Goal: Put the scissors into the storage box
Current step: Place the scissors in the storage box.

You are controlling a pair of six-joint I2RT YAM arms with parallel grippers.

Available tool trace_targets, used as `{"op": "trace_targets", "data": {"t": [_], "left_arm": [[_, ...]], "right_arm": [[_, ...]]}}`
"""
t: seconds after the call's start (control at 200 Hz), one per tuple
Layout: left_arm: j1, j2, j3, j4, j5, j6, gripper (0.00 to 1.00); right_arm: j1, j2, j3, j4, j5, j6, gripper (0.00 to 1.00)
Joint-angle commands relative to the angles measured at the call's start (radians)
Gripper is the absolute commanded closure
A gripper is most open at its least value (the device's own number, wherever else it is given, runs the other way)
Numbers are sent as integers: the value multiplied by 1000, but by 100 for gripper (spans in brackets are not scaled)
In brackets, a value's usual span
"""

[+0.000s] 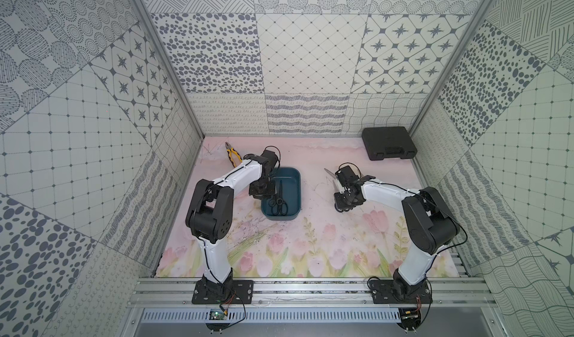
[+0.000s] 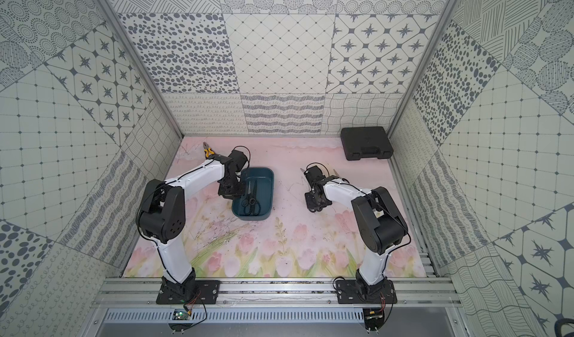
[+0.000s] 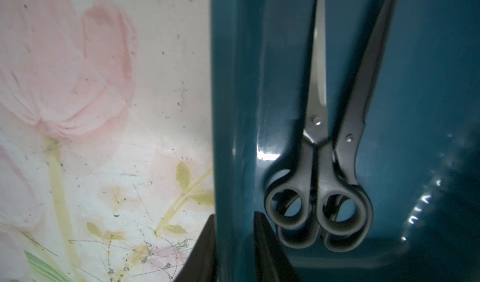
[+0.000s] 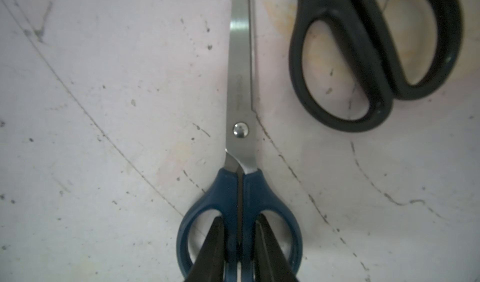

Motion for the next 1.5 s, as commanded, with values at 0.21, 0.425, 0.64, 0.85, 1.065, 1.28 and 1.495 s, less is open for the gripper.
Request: {"op": "trace_targets", "data": {"t": [0.21,0.425,0.64,0.85,1.065,1.28,1.495], "left_arm": [[-6,-73,78,-73,-24,-32,61],[-8,-249,31,5,-31,-11,51],[-6,-580,-277,317,112,179,30],[-4,-930,-581,552,309,353,25],[-4,-1195,-788,716,519,419,15],[-4,-1170,-759,675,581,448,9],[-4,-1099,-717,625,640,462,1]], "right_arm": [[6,9,30,-53,-48,6,100],[43,-67,118,-153,-33,15,100],[137,-119,238,-167,-48,65,100],[271,-15,402,-134,-103,140,100],[355,160,551,-73,-138,231,100],[402,301,668,-88,-65,263,100],[402,362,683,-68,-25,257,100]]}}
